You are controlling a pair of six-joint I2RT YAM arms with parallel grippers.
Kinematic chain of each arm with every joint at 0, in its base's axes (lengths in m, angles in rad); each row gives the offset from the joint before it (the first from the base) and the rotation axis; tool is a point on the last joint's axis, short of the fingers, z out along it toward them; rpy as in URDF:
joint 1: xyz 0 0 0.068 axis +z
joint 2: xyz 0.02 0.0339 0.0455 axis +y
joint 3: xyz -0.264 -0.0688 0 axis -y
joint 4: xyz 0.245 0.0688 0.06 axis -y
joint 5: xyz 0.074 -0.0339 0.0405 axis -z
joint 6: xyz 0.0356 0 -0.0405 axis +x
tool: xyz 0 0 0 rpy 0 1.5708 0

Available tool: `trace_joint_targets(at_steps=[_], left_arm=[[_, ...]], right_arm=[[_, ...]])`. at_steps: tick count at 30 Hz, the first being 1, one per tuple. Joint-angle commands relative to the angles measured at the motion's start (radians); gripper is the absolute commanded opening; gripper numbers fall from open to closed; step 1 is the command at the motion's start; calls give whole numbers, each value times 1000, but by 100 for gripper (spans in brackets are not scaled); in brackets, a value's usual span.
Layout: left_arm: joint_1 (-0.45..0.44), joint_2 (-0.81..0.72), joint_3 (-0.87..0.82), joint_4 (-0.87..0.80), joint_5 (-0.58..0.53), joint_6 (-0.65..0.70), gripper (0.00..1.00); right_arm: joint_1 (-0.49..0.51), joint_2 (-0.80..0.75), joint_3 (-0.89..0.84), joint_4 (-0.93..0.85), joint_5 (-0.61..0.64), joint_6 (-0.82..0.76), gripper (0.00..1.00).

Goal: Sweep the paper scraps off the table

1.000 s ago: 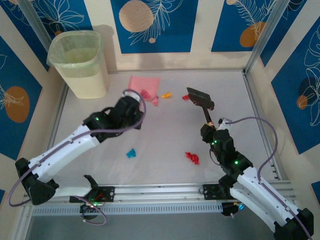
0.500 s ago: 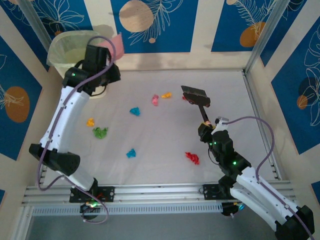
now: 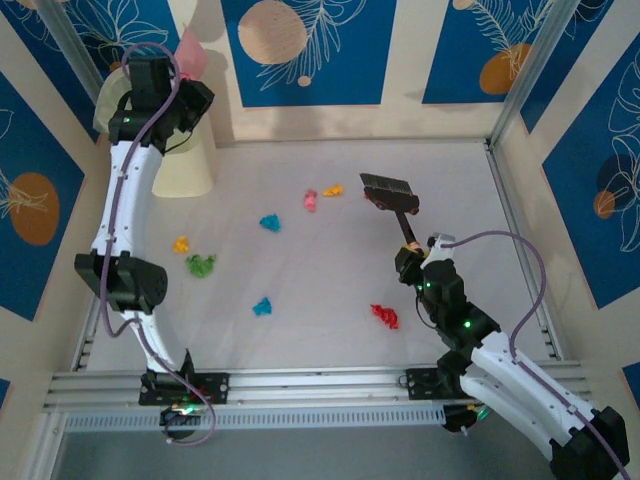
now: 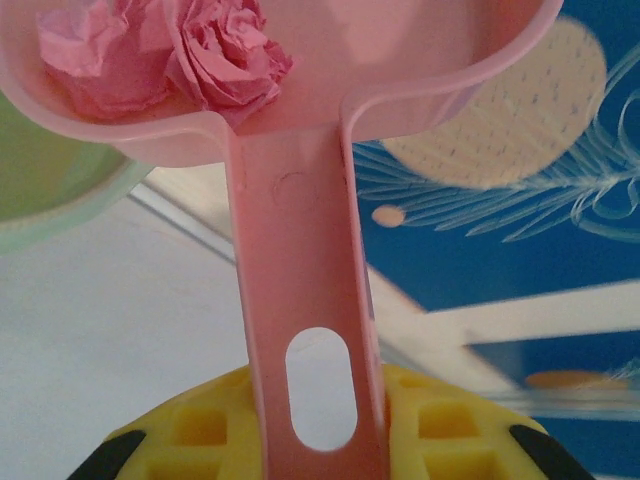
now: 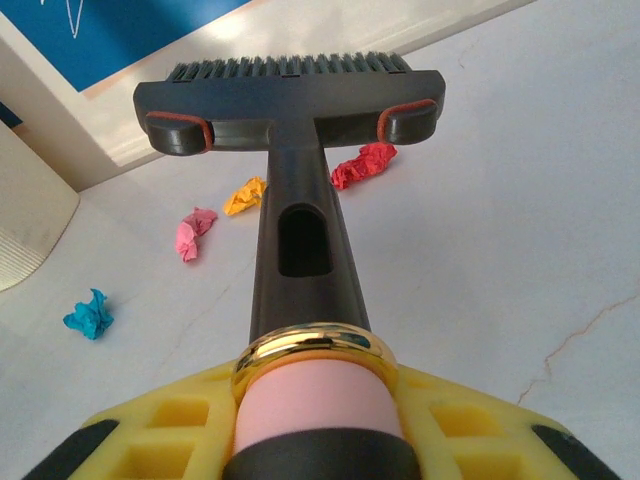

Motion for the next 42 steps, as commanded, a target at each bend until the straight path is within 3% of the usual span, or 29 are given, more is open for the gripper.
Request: trace_joint_targets(at_steps=[1, 8, 12, 17, 24, 32, 42], left_arm=[[28, -17, -53, 235, 35, -187, 0], [89, 28, -95, 418, 65, -370, 0], [103, 13, -241, 614, 91, -508, 0], [101, -59, -403, 770, 11, -564, 0], [106, -64, -459, 909, 35, -639, 0], [111, -46, -490, 995, 54, -730, 0], [105, -115, -470, 966, 84, -659, 0]], right_arm=[[8, -4, 2, 86, 16, -28, 0], [11, 5, 4, 97, 8, -50, 0], [12, 5, 5, 97, 11, -50, 0], [13, 7, 3, 99, 9, -53, 0], [17, 13, 8, 103, 3, -65, 0], [20, 14, 10, 103, 7, -71, 0], [24, 23, 14, 101, 21, -74, 0]])
